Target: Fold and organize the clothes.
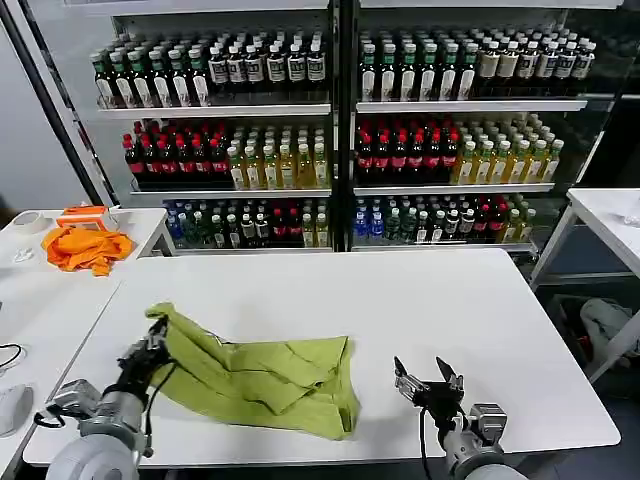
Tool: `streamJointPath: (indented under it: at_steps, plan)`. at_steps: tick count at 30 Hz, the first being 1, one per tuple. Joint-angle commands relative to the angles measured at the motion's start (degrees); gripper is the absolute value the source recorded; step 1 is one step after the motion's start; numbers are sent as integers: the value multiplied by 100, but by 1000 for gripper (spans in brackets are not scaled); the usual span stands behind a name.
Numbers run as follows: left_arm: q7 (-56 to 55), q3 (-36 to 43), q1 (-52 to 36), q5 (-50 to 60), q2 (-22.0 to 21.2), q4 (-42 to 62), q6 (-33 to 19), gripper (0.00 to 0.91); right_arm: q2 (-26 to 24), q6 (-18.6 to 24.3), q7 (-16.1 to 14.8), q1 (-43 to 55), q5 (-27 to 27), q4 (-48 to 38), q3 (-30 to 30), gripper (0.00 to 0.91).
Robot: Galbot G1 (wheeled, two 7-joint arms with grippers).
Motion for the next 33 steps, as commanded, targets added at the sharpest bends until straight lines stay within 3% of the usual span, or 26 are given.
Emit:
streamJointPath:
  at_steps: [1, 12, 13, 14, 15, 21, 29, 33]
  plan:
    - [107, 2027, -384, -49, -438, -536, 154, 30, 2, 9, 4, -35, 20, 2, 61, 907]
    - [143, 4029, -1078, 1002, -1295, 559, 112, 50, -5, 18, 0, -77, 13, -47, 160, 907]
    - [143, 4122, -1099, 1086, -1351, 632, 115, 413, -3, 18, 0, -74, 13, -59, 164, 907]
    - [149, 4279, -1132, 1161, -1400, 780, 130, 413, 0, 19, -1, -70, 11, -68, 165, 907]
    - [151, 4357, -1159, 1263, -1435, 865, 162, 907, 5, 21, 1, -66, 10, -76, 165, 907]
    - [338, 4658, -1244, 2763, -1410, 1489, 142, 907, 12, 25, -10, -39, 8, -85, 176, 907]
    - [560, 4618, -1043, 3402, -1046, 1247, 151, 907, -28, 29, -25, 28, 21, -104, 189, 907]
    - [543, 4084, -1121, 3221, -1039, 1030, 35, 907, -19, 20, -13, 78, 20, -101, 144, 907]
